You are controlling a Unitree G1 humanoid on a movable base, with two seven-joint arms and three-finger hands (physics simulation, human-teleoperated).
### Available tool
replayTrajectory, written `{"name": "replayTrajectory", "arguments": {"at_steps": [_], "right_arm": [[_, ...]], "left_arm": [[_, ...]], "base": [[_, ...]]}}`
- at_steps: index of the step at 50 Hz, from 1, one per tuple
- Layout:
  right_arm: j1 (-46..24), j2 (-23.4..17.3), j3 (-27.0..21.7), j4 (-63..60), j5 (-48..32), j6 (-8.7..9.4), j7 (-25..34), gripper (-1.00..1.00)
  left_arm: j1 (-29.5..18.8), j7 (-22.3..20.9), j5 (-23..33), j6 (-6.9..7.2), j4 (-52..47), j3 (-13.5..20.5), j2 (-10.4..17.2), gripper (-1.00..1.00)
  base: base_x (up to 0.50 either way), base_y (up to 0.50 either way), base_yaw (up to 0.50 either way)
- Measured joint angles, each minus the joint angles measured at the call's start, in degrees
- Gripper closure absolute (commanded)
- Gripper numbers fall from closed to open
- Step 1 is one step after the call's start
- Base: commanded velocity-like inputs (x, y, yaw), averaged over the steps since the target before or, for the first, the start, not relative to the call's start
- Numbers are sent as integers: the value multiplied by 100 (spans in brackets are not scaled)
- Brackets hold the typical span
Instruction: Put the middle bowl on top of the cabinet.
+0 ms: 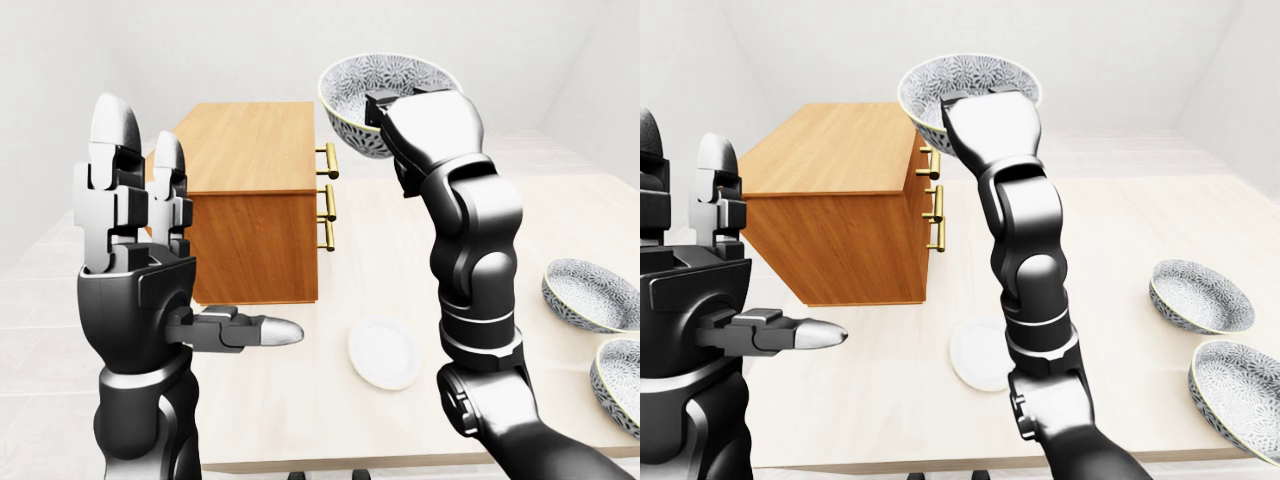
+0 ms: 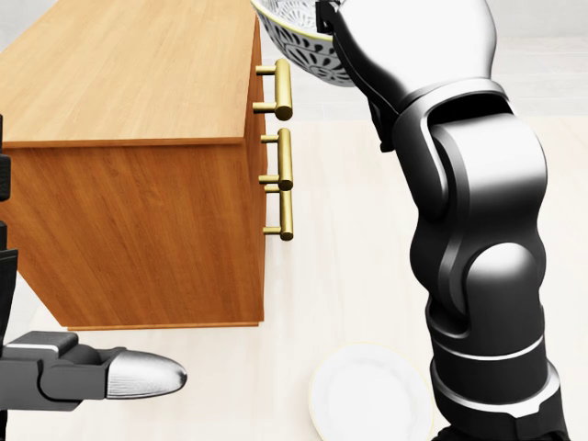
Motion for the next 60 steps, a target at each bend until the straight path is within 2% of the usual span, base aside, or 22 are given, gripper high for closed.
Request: {"name": "replayTrajectory", "arguments": {"at_steps": [19,43,60], "right_arm": [[-637,321,141,602,64,0,0,100],[-1250,857,347,1383,544,0,0,100],[-1468,983,435,1665,694,0,0,100]], "left_arm": [[-5,0,-51,0,-25,-25,9,-100],[-6,-20,-54,0,9,-37,14,-100],[-4,-26,-66,0,9,-31,13,-100]], "base": [[0,0,0],[0,0,0],[0,0,0]]}}
